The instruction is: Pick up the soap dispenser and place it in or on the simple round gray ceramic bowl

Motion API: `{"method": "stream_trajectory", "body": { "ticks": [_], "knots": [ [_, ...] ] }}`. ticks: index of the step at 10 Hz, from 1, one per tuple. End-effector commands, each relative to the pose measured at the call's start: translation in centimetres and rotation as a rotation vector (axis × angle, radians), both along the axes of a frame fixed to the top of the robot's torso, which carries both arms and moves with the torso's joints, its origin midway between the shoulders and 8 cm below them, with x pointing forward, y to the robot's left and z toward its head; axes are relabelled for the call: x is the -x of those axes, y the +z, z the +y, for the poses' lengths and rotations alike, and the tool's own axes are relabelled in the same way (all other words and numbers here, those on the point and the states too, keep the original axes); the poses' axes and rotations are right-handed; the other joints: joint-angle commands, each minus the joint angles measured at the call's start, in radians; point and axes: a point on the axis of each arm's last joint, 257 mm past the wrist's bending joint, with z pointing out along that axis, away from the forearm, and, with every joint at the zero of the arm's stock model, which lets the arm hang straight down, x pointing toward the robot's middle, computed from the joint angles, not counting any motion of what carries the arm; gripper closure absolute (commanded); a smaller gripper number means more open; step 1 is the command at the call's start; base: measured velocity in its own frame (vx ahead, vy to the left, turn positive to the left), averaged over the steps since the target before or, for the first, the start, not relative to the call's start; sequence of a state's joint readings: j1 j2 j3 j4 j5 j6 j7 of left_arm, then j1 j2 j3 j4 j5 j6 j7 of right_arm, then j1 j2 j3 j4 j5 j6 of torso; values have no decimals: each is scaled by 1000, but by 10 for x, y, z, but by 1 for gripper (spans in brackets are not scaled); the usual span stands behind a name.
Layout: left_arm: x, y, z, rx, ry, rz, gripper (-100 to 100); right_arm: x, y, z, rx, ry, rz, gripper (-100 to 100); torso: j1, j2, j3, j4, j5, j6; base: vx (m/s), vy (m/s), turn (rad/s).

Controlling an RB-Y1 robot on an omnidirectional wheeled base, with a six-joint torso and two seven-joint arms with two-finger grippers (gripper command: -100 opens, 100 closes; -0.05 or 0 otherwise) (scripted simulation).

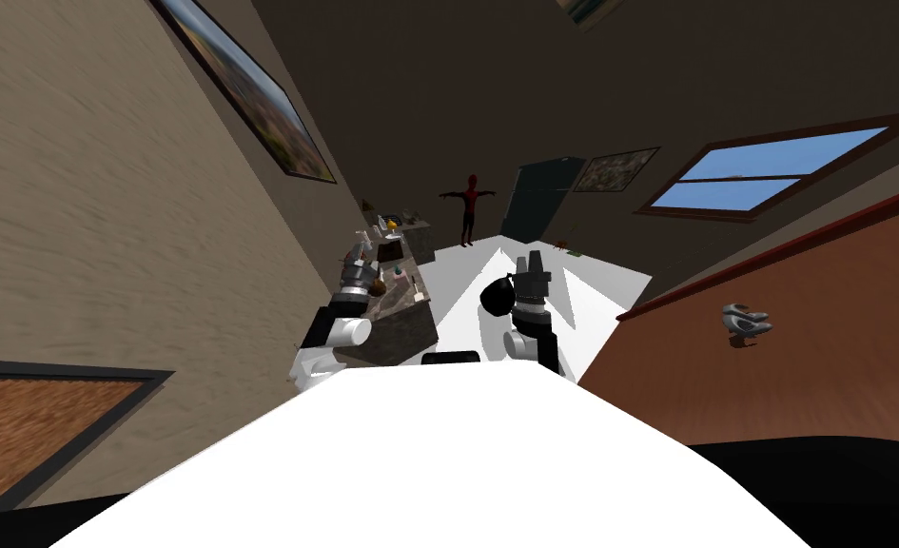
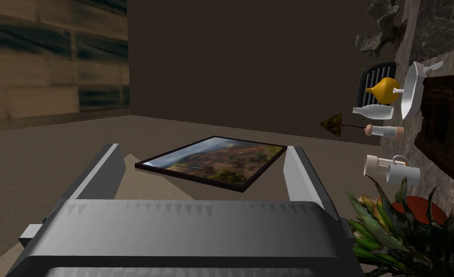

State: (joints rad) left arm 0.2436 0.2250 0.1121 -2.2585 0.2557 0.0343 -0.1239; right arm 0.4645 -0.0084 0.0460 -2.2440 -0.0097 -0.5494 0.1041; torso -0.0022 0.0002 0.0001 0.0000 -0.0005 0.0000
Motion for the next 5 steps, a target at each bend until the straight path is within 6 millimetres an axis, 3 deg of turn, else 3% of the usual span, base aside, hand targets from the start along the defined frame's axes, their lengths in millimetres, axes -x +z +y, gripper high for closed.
{"method": "stream_trajectory", "body": {
  "ticks": [1, 5],
  "knots": [
    [-11, -1, 6, -8, -1, 30, -100, 0, 0, 0, 0, 0, 0, 0, 0, 0, 0, 0, 0, 0, -10, -42, 27],
    [-26, -14, 12, -12, 1, 107, -100, 0, 0, 0, 0, 0, 0, 0, 1, 0, 0, 0, 0, 0, -4, -26, 15]
  ]
}}
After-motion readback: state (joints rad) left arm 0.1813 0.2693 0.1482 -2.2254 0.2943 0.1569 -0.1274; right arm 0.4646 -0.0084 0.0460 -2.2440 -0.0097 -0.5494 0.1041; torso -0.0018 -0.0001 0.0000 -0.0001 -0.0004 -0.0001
